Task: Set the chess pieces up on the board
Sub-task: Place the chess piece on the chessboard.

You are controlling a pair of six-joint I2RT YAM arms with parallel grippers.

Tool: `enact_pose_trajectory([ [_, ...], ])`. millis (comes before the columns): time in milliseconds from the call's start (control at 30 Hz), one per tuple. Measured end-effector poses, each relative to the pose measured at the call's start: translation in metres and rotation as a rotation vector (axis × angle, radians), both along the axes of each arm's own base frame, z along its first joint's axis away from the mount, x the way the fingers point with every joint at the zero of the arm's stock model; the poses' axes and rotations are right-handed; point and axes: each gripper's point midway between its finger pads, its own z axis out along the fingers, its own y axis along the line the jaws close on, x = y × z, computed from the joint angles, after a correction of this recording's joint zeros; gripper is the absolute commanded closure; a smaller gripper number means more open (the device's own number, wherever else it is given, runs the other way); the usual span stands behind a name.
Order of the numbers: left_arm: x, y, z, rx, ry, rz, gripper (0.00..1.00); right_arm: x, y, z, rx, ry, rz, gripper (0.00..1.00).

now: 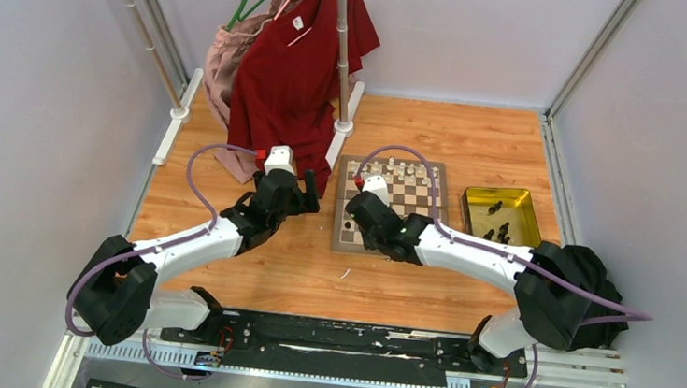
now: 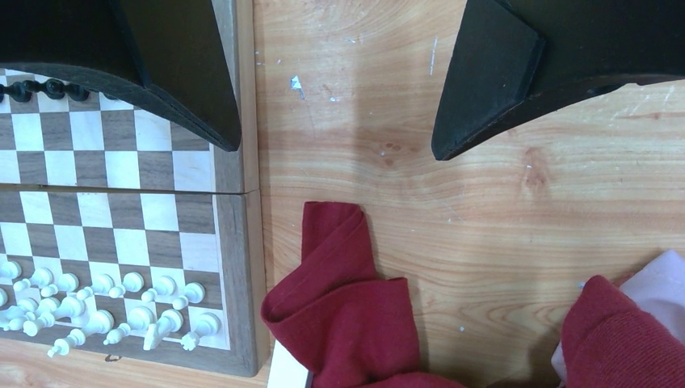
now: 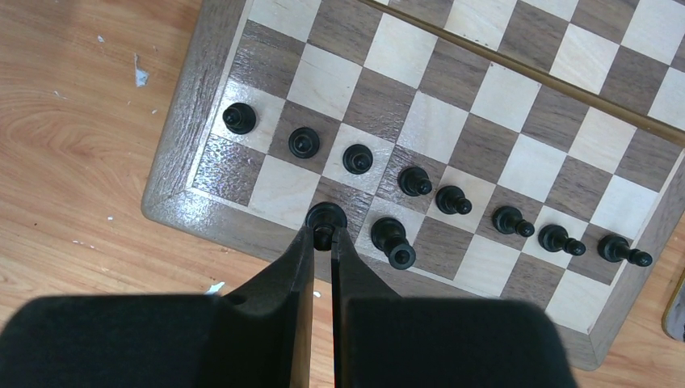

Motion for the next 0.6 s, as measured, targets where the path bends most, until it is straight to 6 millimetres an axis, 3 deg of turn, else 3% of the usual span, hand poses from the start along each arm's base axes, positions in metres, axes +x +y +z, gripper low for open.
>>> enact_pose_trajectory([
  [600, 0.0, -0.001, 0.0, -0.003, 0.001, -0.006, 0.06, 0.004, -0.008, -0.015, -0.024, 0.033, -0.043, 1.0],
])
